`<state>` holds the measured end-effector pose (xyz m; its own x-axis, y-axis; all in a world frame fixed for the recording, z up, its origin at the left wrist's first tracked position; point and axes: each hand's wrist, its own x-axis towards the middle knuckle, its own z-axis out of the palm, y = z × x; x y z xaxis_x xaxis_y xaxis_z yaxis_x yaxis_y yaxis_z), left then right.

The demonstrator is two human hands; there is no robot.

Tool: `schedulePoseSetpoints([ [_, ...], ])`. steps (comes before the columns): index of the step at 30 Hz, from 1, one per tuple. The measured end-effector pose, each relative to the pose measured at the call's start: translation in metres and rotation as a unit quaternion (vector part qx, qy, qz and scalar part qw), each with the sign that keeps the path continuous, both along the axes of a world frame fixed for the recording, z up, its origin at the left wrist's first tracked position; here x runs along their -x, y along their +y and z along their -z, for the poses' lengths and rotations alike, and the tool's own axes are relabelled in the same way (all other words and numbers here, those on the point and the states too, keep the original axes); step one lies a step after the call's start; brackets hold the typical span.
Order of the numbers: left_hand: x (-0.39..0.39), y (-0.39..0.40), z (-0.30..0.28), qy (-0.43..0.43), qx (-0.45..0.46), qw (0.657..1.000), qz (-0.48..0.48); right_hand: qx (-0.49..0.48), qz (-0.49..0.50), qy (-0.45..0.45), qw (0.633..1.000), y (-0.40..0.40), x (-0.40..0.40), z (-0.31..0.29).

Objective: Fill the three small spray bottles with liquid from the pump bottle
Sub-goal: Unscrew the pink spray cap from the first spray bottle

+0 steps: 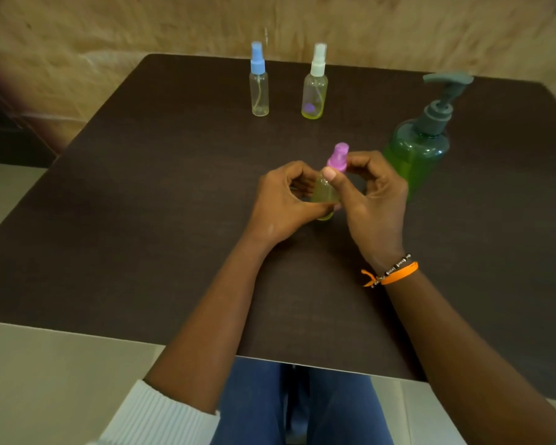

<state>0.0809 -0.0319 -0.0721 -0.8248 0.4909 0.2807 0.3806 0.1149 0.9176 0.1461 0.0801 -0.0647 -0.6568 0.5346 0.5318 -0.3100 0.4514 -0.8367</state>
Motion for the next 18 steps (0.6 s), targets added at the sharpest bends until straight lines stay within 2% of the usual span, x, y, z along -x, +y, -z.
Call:
schedulePoseSetpoints([
  [7,-0.002,-0.002,-0.002,0.004,0.003,1.000,0.004,-0.013,-0.032,-0.005,0.999,0.004,-0.002,-0.001],
  [14,-0.004,-0.009,-0.006,-0.030,0.007,0.997,0.064,-0.023,-0.076,-0.021,0.997,0.007,-0.003,-0.006],
  [18,-0.004,-0.008,-0.005,-0.015,0.017,0.996,0.088,-0.107,-0.046,-0.008,0.993,0.011,-0.002,-0.007],
])
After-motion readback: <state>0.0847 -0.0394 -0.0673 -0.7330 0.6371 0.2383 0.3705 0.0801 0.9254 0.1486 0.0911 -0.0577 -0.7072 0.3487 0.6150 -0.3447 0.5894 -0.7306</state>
